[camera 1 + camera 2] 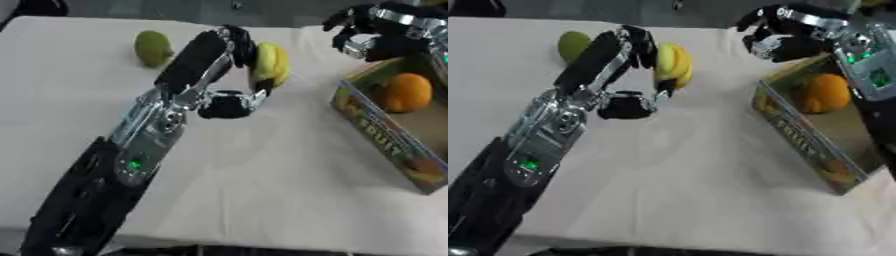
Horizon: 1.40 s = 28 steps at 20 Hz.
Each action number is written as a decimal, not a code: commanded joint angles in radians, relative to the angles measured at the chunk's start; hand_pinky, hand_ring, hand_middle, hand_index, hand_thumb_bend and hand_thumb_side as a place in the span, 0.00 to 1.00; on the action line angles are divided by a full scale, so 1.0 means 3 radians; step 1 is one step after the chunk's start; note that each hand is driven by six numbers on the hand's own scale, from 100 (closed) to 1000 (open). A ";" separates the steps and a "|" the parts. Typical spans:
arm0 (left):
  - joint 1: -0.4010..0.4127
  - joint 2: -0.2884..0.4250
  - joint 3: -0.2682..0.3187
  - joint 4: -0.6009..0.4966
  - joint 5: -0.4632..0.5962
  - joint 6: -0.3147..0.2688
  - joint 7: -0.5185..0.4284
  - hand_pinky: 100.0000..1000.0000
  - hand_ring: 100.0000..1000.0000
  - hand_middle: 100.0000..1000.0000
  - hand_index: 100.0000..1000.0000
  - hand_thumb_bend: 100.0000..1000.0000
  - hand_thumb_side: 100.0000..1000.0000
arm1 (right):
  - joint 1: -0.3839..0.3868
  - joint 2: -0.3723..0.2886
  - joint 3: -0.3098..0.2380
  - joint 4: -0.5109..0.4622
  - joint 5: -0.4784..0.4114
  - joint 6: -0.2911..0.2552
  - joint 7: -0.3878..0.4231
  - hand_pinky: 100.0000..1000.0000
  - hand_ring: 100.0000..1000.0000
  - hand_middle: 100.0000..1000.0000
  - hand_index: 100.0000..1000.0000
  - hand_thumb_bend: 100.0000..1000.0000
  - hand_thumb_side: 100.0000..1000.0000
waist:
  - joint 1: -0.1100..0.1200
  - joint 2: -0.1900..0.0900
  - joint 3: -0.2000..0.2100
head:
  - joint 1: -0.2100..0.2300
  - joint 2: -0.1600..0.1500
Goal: Pick up the objects with one hand, pass them to the other hand, and then place them into the box on the other side of the table.
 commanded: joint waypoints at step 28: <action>-0.0156 -0.0457 0.0007 0.0507 -0.0510 -0.0318 0.0328 0.44 0.45 0.41 0.39 0.00 0.13 | -0.0106 -0.0025 0.0071 -0.0325 -0.0454 0.0022 0.0792 0.87 0.70 0.81 0.87 0.00 0.12 | -0.0111 -0.0012 0.0061 | -0.0089 -0.0006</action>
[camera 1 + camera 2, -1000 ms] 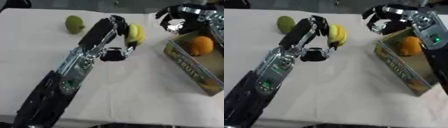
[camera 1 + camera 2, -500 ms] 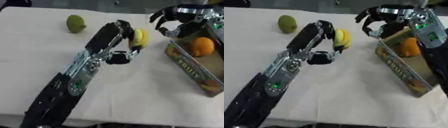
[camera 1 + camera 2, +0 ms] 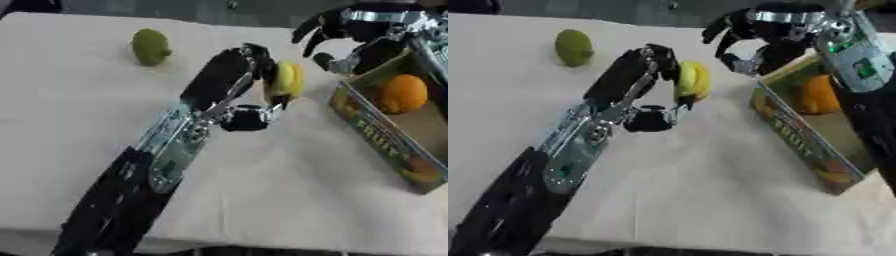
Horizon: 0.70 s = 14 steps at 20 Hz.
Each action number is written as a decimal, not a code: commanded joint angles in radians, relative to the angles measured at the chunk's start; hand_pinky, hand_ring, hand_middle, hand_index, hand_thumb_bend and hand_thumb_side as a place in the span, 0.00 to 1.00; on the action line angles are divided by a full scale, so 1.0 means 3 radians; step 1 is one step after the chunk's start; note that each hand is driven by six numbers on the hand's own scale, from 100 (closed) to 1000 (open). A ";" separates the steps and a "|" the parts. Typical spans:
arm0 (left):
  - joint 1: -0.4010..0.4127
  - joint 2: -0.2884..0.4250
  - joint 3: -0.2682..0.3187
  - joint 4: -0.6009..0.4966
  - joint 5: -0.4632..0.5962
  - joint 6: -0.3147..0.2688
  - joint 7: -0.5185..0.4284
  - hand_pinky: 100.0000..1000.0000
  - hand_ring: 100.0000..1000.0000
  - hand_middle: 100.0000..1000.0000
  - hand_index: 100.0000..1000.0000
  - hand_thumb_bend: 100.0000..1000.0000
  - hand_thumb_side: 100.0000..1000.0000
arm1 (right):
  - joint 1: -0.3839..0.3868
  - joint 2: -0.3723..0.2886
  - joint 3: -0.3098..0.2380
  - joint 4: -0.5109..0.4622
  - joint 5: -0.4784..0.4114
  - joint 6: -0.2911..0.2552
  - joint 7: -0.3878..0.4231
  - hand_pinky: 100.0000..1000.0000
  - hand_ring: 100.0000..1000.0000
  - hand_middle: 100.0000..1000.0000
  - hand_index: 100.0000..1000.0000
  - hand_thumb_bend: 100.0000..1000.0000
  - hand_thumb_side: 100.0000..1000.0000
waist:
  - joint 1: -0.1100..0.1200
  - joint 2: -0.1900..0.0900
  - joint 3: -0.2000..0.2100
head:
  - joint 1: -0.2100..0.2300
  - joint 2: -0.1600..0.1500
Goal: Pick up the objects with one hand, pass them to the other hand, and then place them into the box on the other side of the table.
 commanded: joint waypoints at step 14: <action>0.0004 -0.0207 0.0228 0.0131 -0.0134 0.0035 0.0311 0.43 0.44 0.40 0.39 0.00 0.17 | -0.0102 -0.0115 0.0059 0.0082 0.0089 -0.0173 0.0075 0.90 0.74 0.84 0.89 0.00 0.00 | -0.0099 -0.0033 -0.0029 | 0.0019 -0.0006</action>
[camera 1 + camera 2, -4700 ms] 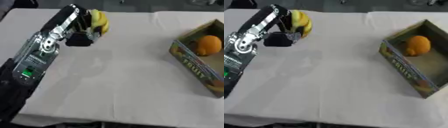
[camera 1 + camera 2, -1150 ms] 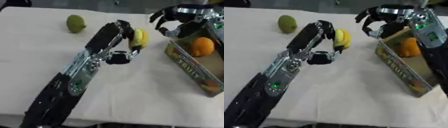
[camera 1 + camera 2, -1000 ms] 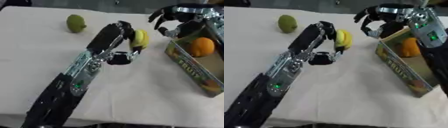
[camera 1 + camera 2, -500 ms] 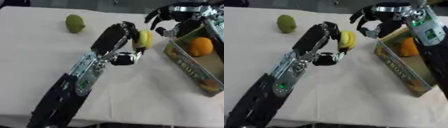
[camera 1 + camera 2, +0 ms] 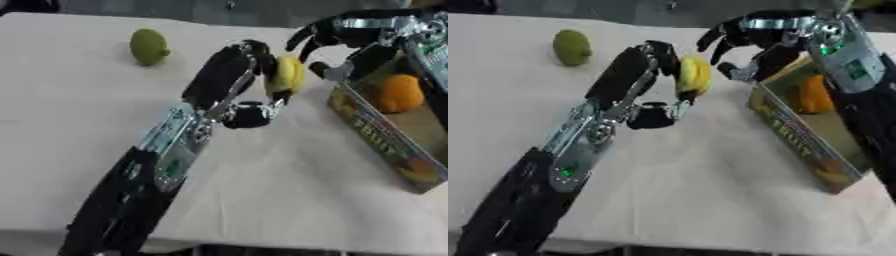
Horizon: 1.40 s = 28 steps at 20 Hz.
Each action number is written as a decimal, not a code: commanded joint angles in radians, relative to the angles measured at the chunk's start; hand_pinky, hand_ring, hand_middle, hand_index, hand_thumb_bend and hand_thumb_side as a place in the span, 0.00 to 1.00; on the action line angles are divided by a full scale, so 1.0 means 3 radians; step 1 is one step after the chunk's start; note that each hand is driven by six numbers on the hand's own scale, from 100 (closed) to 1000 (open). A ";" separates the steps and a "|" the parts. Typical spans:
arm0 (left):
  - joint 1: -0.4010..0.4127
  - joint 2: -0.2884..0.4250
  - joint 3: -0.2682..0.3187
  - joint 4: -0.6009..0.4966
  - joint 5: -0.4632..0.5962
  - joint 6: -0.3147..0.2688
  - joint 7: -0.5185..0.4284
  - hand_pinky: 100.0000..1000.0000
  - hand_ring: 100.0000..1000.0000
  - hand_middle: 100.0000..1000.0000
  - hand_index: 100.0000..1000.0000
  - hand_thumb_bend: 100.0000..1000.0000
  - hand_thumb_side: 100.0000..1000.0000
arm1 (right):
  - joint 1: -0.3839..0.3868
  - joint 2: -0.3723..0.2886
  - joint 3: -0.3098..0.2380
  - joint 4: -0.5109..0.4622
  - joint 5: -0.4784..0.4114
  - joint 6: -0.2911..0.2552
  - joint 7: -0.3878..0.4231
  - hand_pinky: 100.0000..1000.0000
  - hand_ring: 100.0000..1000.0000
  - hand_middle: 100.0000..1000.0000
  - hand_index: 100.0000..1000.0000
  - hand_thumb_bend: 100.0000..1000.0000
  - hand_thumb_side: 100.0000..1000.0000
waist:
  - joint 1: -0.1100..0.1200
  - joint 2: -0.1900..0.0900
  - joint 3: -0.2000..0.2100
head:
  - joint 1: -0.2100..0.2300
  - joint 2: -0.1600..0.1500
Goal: Pick up the objects with one hand, pass them to the other hand, and then place them into the box on the other side of the table.
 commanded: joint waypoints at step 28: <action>-0.0090 -0.0307 0.0151 0.0290 -0.0268 -0.0085 0.0445 0.43 0.44 0.40 0.38 0.00 0.18 | -0.0123 -0.0079 -0.0077 -0.0039 0.0166 -0.0263 -0.0057 0.91 0.75 0.85 0.91 0.00 0.04 | -0.0074 -0.0027 -0.0012 | -0.0002 -0.0006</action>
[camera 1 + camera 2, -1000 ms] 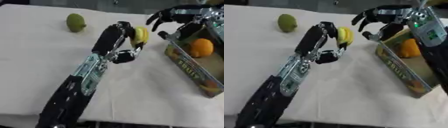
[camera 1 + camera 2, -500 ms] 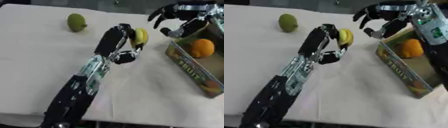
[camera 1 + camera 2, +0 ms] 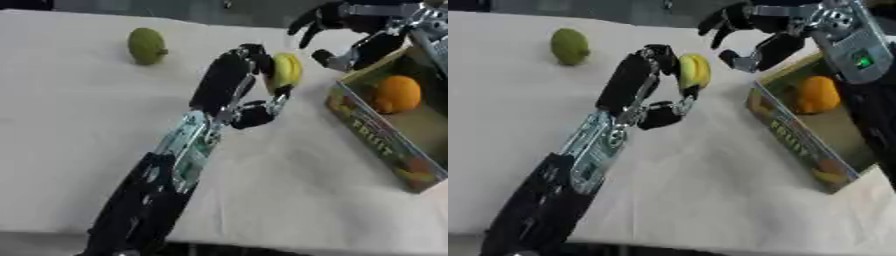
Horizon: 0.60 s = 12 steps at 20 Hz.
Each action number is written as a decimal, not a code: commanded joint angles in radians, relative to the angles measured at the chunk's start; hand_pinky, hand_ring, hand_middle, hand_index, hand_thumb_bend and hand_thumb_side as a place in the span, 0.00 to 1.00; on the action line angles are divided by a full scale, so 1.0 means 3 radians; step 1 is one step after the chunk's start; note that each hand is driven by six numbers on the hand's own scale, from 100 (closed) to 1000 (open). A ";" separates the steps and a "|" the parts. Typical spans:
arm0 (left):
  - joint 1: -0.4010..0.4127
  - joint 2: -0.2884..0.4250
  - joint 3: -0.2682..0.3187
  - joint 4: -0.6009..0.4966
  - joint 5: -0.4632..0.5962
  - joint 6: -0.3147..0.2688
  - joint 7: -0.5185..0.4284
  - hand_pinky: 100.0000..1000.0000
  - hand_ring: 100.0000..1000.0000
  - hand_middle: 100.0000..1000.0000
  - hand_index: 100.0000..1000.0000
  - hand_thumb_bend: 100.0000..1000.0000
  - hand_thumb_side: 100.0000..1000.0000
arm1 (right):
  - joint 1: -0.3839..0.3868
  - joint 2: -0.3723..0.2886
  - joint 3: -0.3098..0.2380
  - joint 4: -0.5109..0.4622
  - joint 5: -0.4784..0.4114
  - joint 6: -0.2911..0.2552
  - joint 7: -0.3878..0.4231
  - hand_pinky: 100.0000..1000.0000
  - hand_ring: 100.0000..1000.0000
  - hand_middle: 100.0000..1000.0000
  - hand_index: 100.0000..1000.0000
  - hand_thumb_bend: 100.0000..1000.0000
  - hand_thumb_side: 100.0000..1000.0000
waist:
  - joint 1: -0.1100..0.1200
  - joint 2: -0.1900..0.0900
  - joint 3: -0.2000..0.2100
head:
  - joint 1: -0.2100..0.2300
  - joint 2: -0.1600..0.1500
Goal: Pick up the objects with one hand, pass them to the other hand, and then place them into the box on the other side of the table.
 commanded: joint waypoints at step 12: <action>-0.0164 -0.0035 0.0075 0.0022 -0.0144 0.0031 0.0030 0.43 0.45 0.41 0.38 0.00 0.16 | 0.0004 -0.0107 -0.0012 -0.0190 -0.0418 0.0144 0.0076 0.90 0.72 0.84 0.90 0.00 0.17 | -0.0129 -0.0004 -0.0058 | 0.0124 -0.0006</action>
